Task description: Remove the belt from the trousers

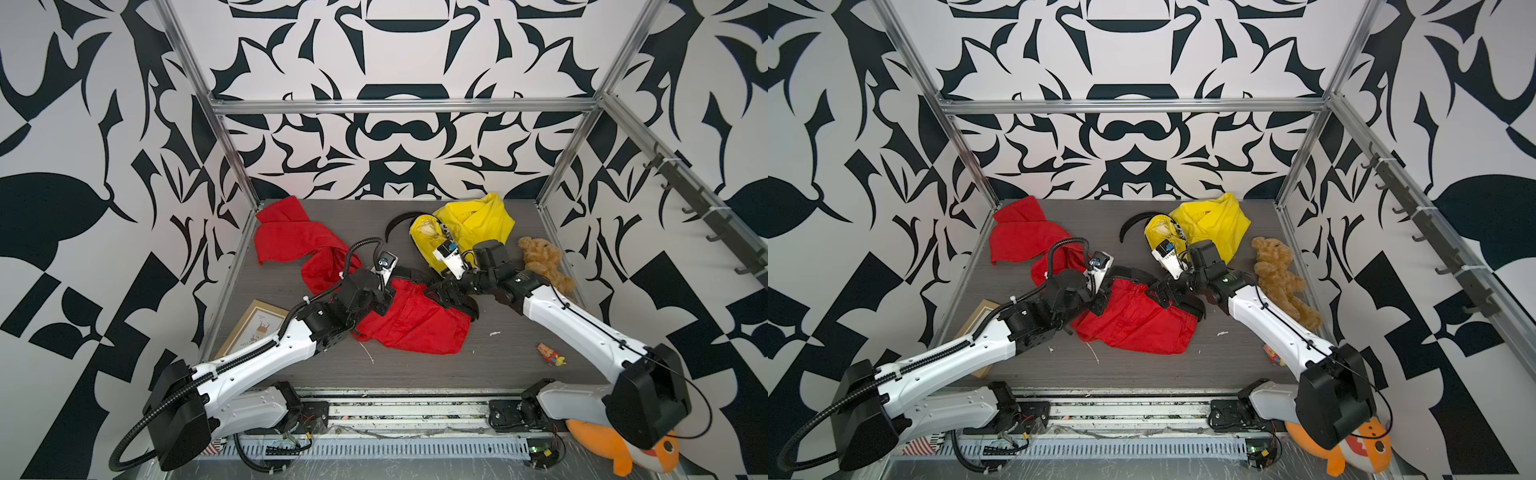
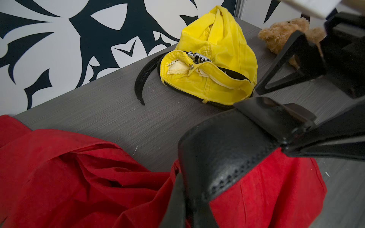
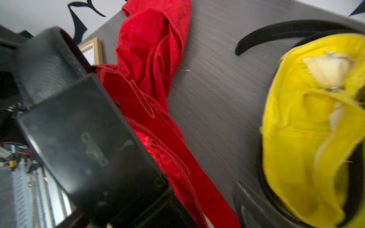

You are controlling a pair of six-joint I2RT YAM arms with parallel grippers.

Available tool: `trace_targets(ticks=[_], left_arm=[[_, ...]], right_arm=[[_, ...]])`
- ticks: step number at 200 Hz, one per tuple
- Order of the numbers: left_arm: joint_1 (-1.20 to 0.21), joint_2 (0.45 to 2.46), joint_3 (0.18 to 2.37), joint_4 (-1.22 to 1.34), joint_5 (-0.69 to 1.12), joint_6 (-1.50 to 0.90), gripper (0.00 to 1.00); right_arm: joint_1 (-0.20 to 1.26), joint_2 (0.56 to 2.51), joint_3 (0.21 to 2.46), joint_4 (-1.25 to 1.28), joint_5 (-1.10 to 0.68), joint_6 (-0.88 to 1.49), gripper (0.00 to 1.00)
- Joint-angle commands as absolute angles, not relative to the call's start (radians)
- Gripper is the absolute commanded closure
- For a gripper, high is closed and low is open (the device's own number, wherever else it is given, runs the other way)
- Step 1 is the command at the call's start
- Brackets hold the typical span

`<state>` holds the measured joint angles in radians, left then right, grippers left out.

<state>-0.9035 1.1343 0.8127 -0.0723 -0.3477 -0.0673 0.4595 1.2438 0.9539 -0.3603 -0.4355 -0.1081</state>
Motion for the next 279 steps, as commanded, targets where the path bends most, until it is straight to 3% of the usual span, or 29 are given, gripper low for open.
trace_targets(ticks=[1,37,86,124,190,215,279], left_arm=[[-0.907,1.120,0.865,-0.107,-0.332,-0.120,1.00],[-0.907,1.090,0.867,-0.102,-0.290,-0.134,1.00],[-0.907,1.100,0.915,-0.137,-0.276,-0.124,1.00],[-0.907,1.097,0.919,-0.135,-0.276,-0.133,1.00],[-0.907,1.095,0.916,-0.132,-0.276,-0.144,1.00],[-0.907,1.099,0.914,-0.139,-0.281,-0.144,1.00],[-0.869,1.124,0.867,-0.164,-0.331,-0.179,1.00]], right_arm=[[0.470,1.177,1.060,-0.526,-0.318,-0.101,0.02],[0.632,1.173,1.157,-0.615,-0.157,-0.215,0.02],[0.773,1.296,1.294,-0.643,-0.100,-0.361,0.03],[0.796,1.311,1.268,-0.542,-0.030,-0.346,0.07],[0.796,1.310,1.146,-0.356,-0.098,-0.256,0.18],[0.796,1.300,1.123,-0.322,-0.101,-0.245,0.35],[0.795,1.206,1.074,-0.336,-0.145,-0.260,0.98]])
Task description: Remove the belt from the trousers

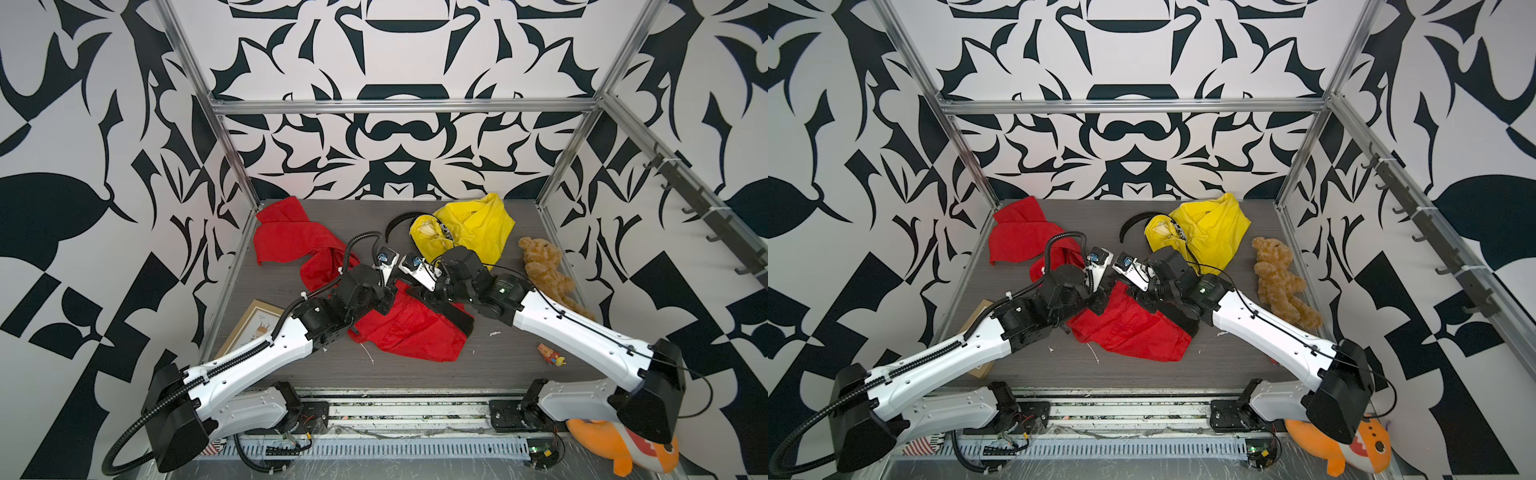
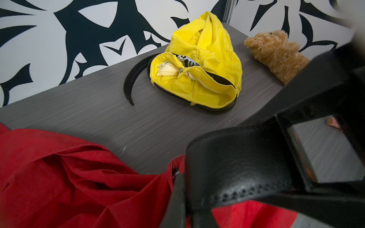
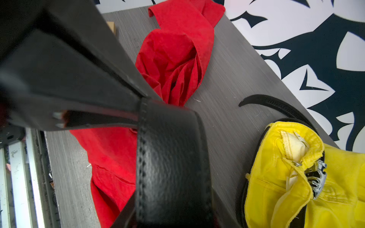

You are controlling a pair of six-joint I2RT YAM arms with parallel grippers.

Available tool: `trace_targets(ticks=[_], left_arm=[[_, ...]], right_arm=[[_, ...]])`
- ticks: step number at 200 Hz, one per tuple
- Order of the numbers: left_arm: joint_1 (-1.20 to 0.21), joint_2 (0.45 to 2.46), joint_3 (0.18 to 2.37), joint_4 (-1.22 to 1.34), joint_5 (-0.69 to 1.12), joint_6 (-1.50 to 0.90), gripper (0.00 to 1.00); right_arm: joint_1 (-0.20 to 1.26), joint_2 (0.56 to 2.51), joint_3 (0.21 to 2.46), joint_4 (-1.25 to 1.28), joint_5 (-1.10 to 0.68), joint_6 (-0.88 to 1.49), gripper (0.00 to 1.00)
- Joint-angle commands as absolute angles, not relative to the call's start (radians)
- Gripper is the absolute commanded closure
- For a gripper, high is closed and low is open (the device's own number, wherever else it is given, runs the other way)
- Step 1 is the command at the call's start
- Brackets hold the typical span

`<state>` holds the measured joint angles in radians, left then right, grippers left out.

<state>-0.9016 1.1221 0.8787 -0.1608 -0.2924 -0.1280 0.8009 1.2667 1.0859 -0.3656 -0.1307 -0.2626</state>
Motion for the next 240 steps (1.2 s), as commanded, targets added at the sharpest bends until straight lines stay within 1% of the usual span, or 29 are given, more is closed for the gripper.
trace_targets(ticks=[1,33,83,107,126,134,140,146,150,158,170,174,177,181,203,218,240], left_arm=[[-0.867,1.125,0.866,-0.164,-0.331,-0.180,1.00],[-0.804,1.144,0.831,-0.174,-0.322,-0.243,1.00],[-0.710,1.151,0.807,-0.217,-0.340,-0.302,1.00],[-0.690,1.140,0.794,-0.195,-0.285,-0.275,1.00],[-0.715,1.144,0.793,-0.152,-0.199,-0.238,1.00],[-0.737,1.146,0.798,-0.143,-0.204,-0.216,0.86],[-0.754,1.146,0.802,-0.139,-0.213,-0.204,0.71],[-0.766,1.142,0.805,-0.134,-0.212,-0.186,0.53],[-0.776,1.138,0.806,-0.127,-0.215,-0.173,0.44],[-0.799,1.128,0.807,-0.107,-0.232,-0.144,0.31],[-0.833,1.121,0.810,-0.071,-0.258,-0.090,0.17],[-0.843,1.121,0.814,-0.060,-0.270,-0.071,0.16],[-0.852,1.123,0.820,-0.055,-0.283,-0.058,0.11],[-0.861,1.128,0.830,-0.050,-0.298,-0.043,0.09],[-0.894,1.168,0.876,-0.009,-0.354,0.027,0.03],[-0.905,1.197,0.891,0.049,-0.373,0.069,0.01],[-0.908,1.242,0.914,0.132,-0.395,0.111,0.02]], right_arm=[[0.794,1.205,1.074,-0.337,-0.144,-0.260,0.99],[0.760,1.142,1.053,-0.357,-0.175,-0.249,1.00],[0.614,1.059,1.008,-0.367,-0.241,-0.193,1.00],[0.601,1.066,1.016,-0.375,-0.303,-0.180,1.00],[0.602,1.117,1.047,-0.409,-0.392,-0.188,1.00],[0.601,1.136,1.060,-0.417,-0.413,-0.192,1.00],[0.603,1.146,1.067,-0.422,-0.420,-0.195,1.00],[0.603,1.154,1.073,-0.425,-0.425,-0.200,1.00],[0.603,1.156,1.076,-0.427,-0.427,-0.203,1.00],[0.603,1.162,1.086,-0.431,-0.436,-0.210,1.00],[0.603,1.171,1.101,-0.440,-0.452,-0.218,1.00],[0.604,1.173,1.106,-0.444,-0.456,-0.222,1.00],[0.603,1.176,1.111,-0.448,-0.458,-0.224,1.00],[0.603,1.178,1.117,-0.452,-0.462,-0.226,1.00],[0.603,1.190,1.138,-0.470,-0.471,-0.237,1.00],[0.604,1.191,1.144,-0.475,-0.474,-0.241,1.00],[0.607,1.184,1.144,-0.477,-0.473,-0.237,1.00]])
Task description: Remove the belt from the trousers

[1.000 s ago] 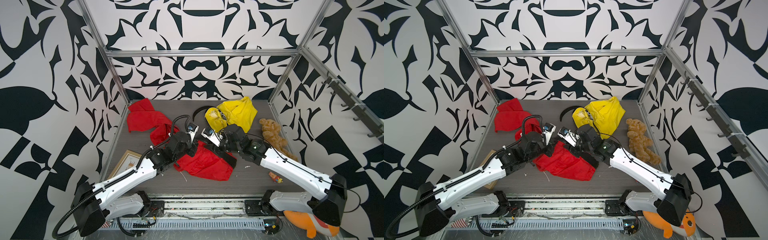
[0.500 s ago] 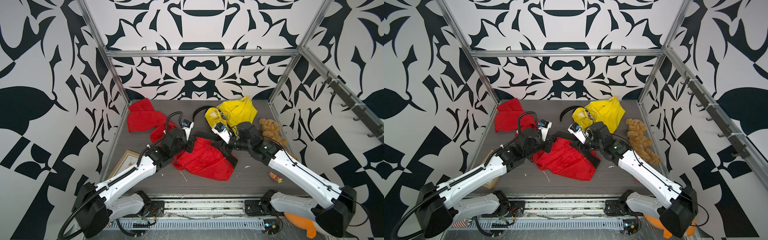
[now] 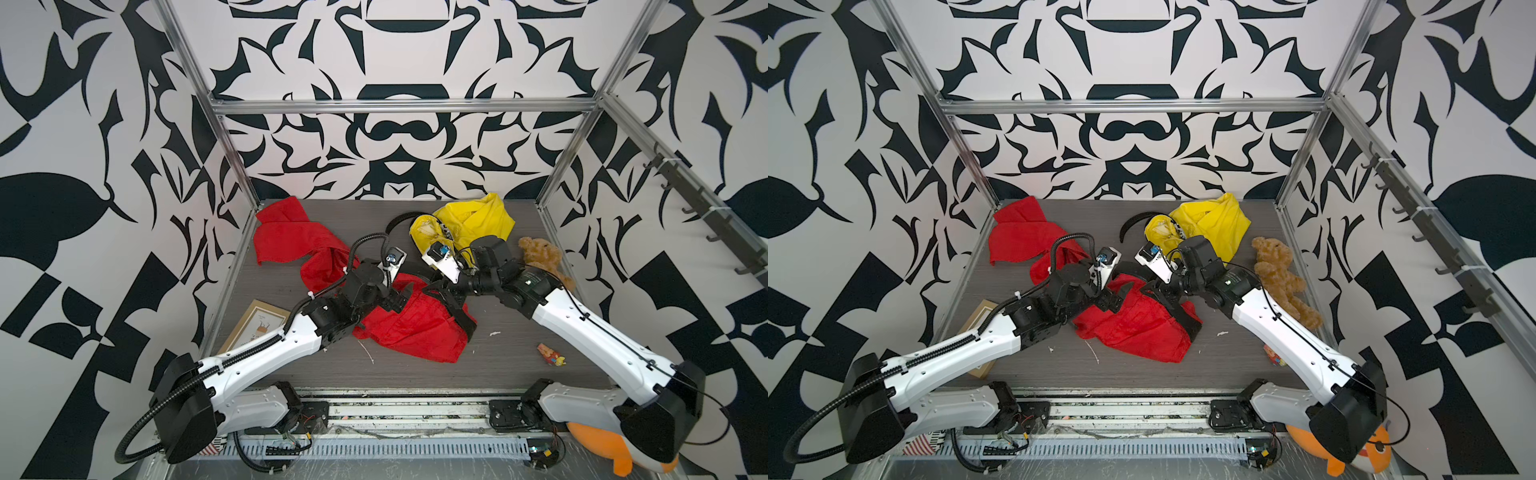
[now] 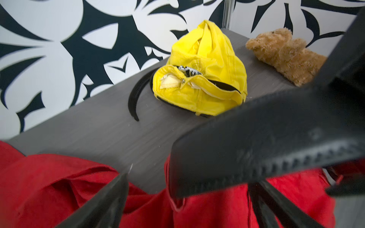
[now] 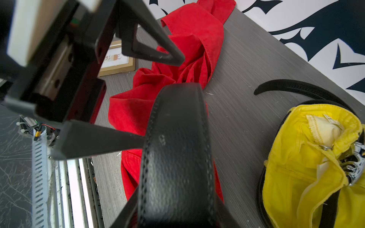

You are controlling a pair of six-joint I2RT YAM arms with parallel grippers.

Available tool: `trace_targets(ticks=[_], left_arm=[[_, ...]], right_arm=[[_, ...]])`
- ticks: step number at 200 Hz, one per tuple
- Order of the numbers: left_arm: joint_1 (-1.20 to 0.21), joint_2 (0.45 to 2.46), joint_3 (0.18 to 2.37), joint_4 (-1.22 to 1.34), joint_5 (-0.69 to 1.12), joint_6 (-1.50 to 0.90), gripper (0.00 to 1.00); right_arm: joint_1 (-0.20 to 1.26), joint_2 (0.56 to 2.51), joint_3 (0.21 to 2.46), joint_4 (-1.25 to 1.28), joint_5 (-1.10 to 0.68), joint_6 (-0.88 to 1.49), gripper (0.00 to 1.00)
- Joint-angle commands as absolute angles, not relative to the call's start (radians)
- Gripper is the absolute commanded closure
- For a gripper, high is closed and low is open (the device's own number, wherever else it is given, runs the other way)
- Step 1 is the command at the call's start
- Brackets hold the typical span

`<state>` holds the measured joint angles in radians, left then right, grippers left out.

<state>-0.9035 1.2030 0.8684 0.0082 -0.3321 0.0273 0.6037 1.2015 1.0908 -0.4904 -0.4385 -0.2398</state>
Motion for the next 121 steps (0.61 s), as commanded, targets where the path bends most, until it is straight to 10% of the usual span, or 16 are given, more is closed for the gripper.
trace_targets(ticks=[1,20,56,121], left_arm=[[-0.908,1.244,0.914,0.134,-0.395,0.111,0.02],[-0.909,1.267,0.935,0.188,-0.351,0.144,0.14],[-0.896,1.338,0.944,0.205,-0.356,0.134,1.00],[-0.557,1.190,0.833,0.022,-0.298,-0.221,1.00]], right_arm=[[0.607,1.184,1.144,-0.477,-0.473,-0.237,1.00],[0.608,1.178,1.139,-0.476,-0.470,-0.233,1.00],[0.607,1.142,1.113,-0.455,-0.438,-0.225,1.00],[0.552,1.051,1.097,-0.479,-0.380,-0.227,1.00]])
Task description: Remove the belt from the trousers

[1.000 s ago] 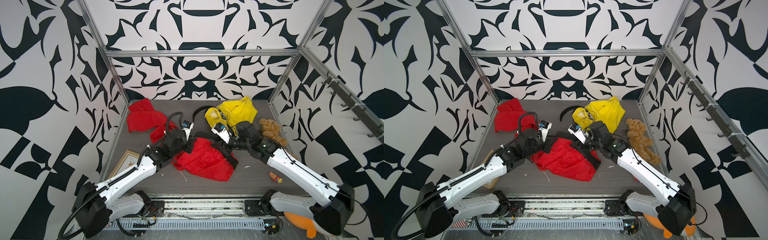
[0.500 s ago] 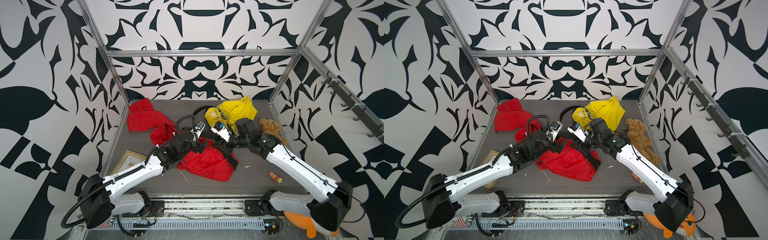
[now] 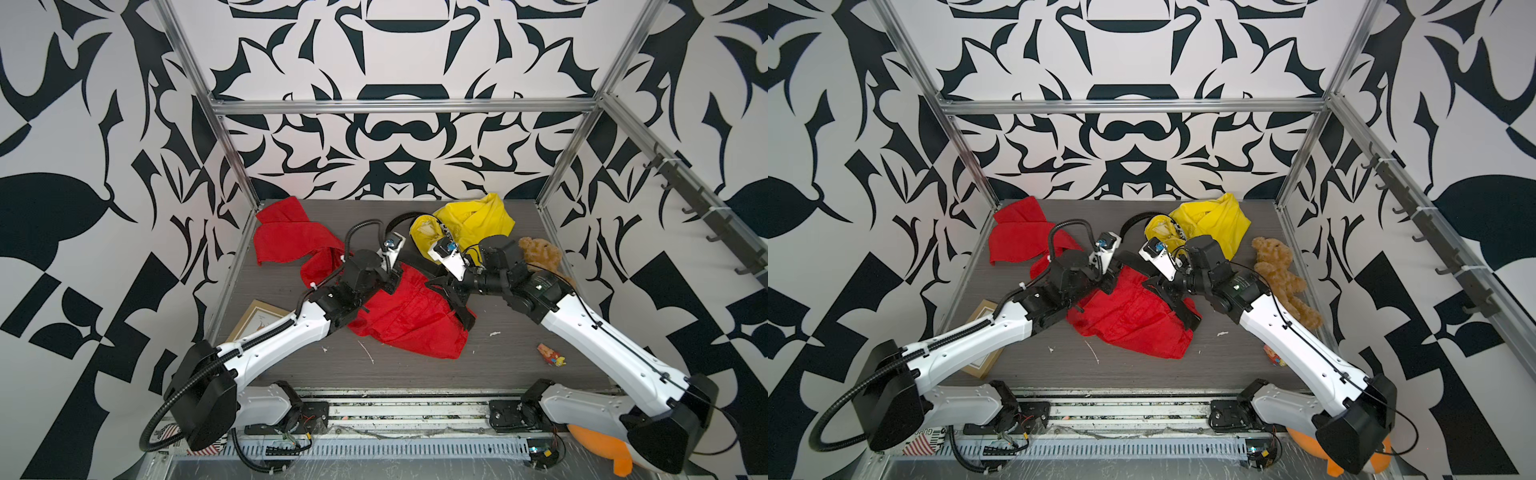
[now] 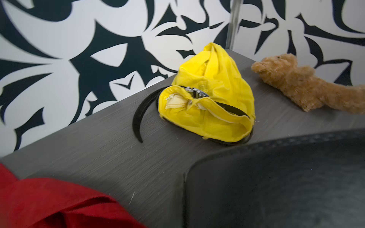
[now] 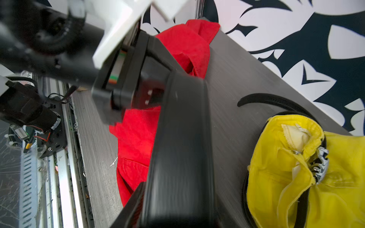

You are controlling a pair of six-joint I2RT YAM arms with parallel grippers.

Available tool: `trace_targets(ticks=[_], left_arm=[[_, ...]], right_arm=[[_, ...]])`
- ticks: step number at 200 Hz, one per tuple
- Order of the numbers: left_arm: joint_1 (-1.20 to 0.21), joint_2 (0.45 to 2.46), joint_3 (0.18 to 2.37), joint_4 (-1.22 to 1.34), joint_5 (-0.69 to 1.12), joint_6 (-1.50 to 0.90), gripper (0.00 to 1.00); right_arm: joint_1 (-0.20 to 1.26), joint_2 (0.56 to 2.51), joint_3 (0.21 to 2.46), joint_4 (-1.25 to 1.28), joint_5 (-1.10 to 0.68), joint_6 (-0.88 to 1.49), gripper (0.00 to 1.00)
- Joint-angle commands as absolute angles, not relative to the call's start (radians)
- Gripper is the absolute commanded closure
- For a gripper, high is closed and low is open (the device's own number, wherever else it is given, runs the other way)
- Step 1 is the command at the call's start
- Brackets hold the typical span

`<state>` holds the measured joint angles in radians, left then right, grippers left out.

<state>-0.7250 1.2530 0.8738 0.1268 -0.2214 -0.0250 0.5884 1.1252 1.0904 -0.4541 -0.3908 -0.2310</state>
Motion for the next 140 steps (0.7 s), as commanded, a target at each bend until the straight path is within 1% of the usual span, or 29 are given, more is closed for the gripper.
trace_targets(ticks=[1,36,62,86,96,109,121,133,138,140], left_arm=[[-0.552,1.189,0.831,0.019,-0.295,-0.226,1.00],[-0.341,1.173,0.794,-0.081,-0.159,-0.426,1.00],[-0.247,1.230,0.783,-0.130,-0.056,-0.536,1.00],[-0.194,1.267,0.766,-0.127,0.028,-0.630,1.00],[-0.173,1.313,0.758,-0.109,0.073,-0.664,1.00],[-0.159,1.335,0.758,-0.110,0.097,-0.696,1.00],[-0.160,1.342,0.770,-0.103,0.119,-0.678,1.00],[-0.197,1.327,0.791,-0.118,0.083,-0.633,1.00],[-0.216,1.318,0.803,-0.128,0.060,-0.608,0.92],[-0.224,1.315,0.809,-0.135,0.050,-0.596,0.87]], right_arm=[[0.551,1.051,1.097,-0.480,-0.380,-0.227,1.00],[0.518,1.042,1.094,-0.479,-0.380,-0.225,1.00],[0.515,1.044,1.098,-0.469,-0.384,-0.216,1.00],[0.514,1.051,1.106,-0.475,-0.391,-0.211,1.00],[0.515,1.051,1.108,-0.479,-0.391,-0.210,1.00],[0.515,1.050,1.111,-0.486,-0.393,-0.210,1.00],[0.515,1.048,1.114,-0.489,-0.396,-0.210,1.00],[0.515,1.053,1.117,-0.492,-0.399,-0.207,1.00],[0.515,1.055,1.118,-0.495,-0.399,-0.208,1.00],[0.515,1.055,1.118,-0.495,-0.400,-0.207,1.00]])
